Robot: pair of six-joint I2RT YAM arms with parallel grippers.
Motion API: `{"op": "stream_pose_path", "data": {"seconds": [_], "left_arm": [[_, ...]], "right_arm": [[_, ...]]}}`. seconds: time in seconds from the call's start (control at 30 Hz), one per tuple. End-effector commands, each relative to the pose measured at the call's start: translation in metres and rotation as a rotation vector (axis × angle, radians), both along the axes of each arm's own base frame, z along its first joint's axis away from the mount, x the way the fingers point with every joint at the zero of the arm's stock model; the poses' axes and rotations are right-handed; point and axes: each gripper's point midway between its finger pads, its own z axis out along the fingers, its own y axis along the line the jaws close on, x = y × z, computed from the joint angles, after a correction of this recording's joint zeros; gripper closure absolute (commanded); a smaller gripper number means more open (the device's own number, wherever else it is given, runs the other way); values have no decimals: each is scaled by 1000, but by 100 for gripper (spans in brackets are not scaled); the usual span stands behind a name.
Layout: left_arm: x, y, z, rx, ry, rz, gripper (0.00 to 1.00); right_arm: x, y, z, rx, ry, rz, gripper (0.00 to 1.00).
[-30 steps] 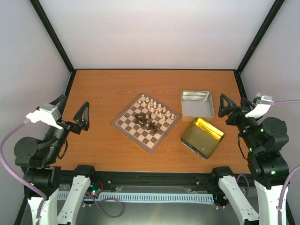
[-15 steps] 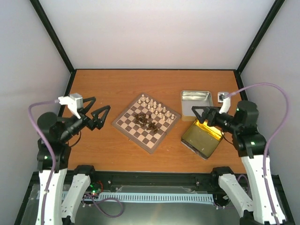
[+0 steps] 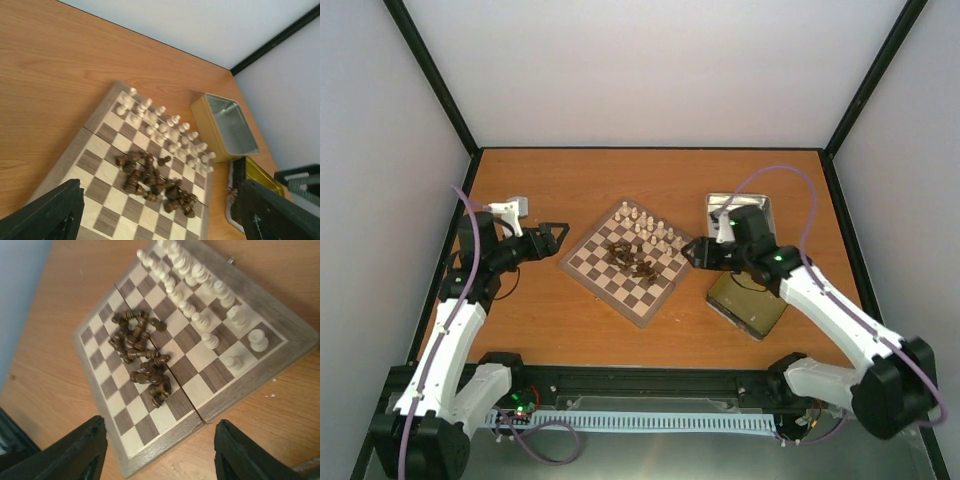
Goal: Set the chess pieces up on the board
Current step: Pick up the chess piece from the chessboard.
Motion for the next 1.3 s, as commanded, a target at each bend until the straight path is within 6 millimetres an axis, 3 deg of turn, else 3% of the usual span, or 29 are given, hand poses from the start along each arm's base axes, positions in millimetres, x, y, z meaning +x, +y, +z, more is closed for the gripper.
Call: {"op": "stream_pose_path", "data": {"seconds": [0.0,0.2,0.5,0.87,1.27], "left_arm": [[23,13,19,46,-85,94,15],[26,27,22,110,-132,161,14],[21,33,17,154,-165,185,12],[22,38,22,187,-204,203,10],[21,39,21,194,-202,208,10]], "right_arm": [[21,18,-12,-160,-34,-79,43],[14,43,-45,-266,40,-55,49],[10,91,-78,-272,112,40,59],[24,110,-103,-533,53,188,63],[25,124,-119,-565,78,242,76]]}}
